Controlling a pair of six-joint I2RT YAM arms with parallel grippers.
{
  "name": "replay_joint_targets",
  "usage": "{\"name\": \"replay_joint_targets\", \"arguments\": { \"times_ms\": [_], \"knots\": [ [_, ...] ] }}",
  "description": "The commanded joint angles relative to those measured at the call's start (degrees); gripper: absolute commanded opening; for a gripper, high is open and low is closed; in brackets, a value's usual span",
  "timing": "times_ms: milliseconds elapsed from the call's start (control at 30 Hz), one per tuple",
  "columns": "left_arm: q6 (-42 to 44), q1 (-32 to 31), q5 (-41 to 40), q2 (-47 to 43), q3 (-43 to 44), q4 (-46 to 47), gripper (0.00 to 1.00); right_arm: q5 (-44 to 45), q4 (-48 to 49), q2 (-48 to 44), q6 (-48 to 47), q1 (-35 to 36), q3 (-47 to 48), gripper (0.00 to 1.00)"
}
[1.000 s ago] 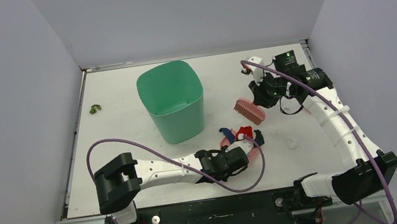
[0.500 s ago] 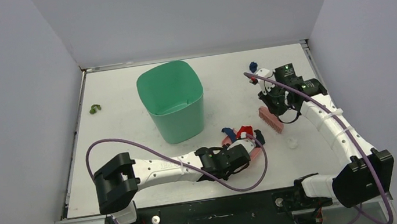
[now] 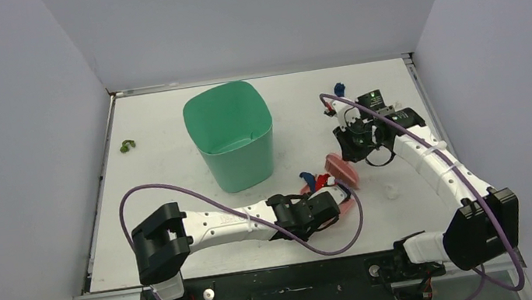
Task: Sweep away the paper scraps from the table
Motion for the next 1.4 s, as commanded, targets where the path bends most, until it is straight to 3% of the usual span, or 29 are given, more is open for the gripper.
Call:
{"name": "replay_joint_targets", "arguments": {
  "times_ms": [0, 267, 767, 1000, 1367],
  "knots": [
    [0.95, 0.39, 0.19, 0.37, 2.96, 0.29, 0.00, -8.54, -1.44, -1.35, 1.83, 1.84, 0.48, 0.05],
    [1.32, 0.39, -1.30, -1.50, -1.16, 6.30, 0.00, -6.13, -5.76, -6.42, -2.54, 0.52, 3.59, 0.05],
    [5.60, 0.13, -5.08, -5.25, -14.75, 29.75, 0.00, -6.05, -14.05, -7.76, -8.52, -5.32, 14.94, 0.05],
    [5.66, 0.04, -6.16, -7.94, -15.28, 30.31, 0.00, -0.17, -11.22, -10.55, -9.01, -9.90, 16.54, 0.05],
    [4.84, -1.55, -9.83, -17.51, -8.60, 15.68, 0.00, -5.42, -6.52, -11.31, -9.59, -19.02, 12.42, 0.05]
  ]
}}
